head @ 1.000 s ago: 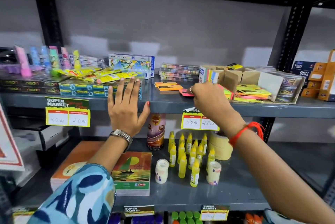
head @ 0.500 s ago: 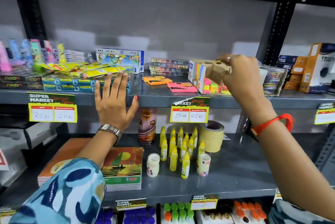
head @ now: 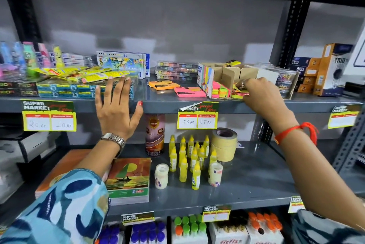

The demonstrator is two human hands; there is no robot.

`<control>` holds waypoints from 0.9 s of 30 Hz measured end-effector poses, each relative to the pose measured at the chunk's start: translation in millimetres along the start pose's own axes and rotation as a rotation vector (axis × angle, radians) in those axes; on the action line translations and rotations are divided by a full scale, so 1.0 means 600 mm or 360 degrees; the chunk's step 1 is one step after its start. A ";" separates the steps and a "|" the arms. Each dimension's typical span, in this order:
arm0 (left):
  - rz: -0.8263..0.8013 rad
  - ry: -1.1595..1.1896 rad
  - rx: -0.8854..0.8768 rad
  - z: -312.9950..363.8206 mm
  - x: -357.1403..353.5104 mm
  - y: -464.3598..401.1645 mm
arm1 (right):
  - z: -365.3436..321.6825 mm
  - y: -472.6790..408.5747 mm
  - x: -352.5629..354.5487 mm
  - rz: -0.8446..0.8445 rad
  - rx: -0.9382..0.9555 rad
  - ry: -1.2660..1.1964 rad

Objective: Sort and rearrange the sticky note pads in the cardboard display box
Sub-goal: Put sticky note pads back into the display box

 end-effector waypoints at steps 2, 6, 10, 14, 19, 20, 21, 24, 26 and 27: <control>-0.0020 0.0009 0.0006 0.000 0.000 0.000 | 0.003 0.000 0.005 0.0075 -0.0026 -0.0040; -0.0063 0.0005 0.0010 -0.001 0.000 -0.001 | 0.012 -0.008 0.017 0.0317 -0.0110 -0.0154; -0.0101 0.0000 0.0009 -0.002 0.001 -0.001 | -0.001 -0.009 0.063 0.0839 -0.0254 -0.0346; -0.0109 -0.0022 -0.0010 -0.004 0.004 -0.004 | -0.111 0.008 0.120 0.1166 0.0192 -0.0651; -0.0124 -0.0050 -0.0077 -0.009 0.009 -0.003 | -0.246 0.021 0.105 0.0860 0.0559 -0.0630; -0.0125 -0.0050 -0.0088 -0.012 0.010 -0.002 | -0.266 0.022 0.093 0.0732 0.0582 -0.0595; -0.0126 -0.0051 -0.0098 -0.015 0.011 0.000 | -0.285 0.021 0.080 0.0620 0.0598 -0.0520; -0.0142 -0.0047 -0.0121 -0.021 0.010 0.003 | -0.320 0.015 0.070 0.0437 0.0603 -0.0331; -0.0164 -0.0036 -0.0121 -0.022 0.009 0.003 | -0.341 0.015 0.055 0.0262 0.0717 -0.0309; -0.0176 -0.0031 -0.0116 -0.023 0.008 0.004 | -0.350 0.017 0.045 0.0139 0.0770 -0.0284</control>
Point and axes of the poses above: each hand's wrist, its own y-axis away from the middle knuckle, its own x-axis out of the back of the hand, z = x × y, the point moved 5 cm from there along -y, towards the middle knuckle, and after that the axes turned 10 degrees about z, right-handed, at the moved point
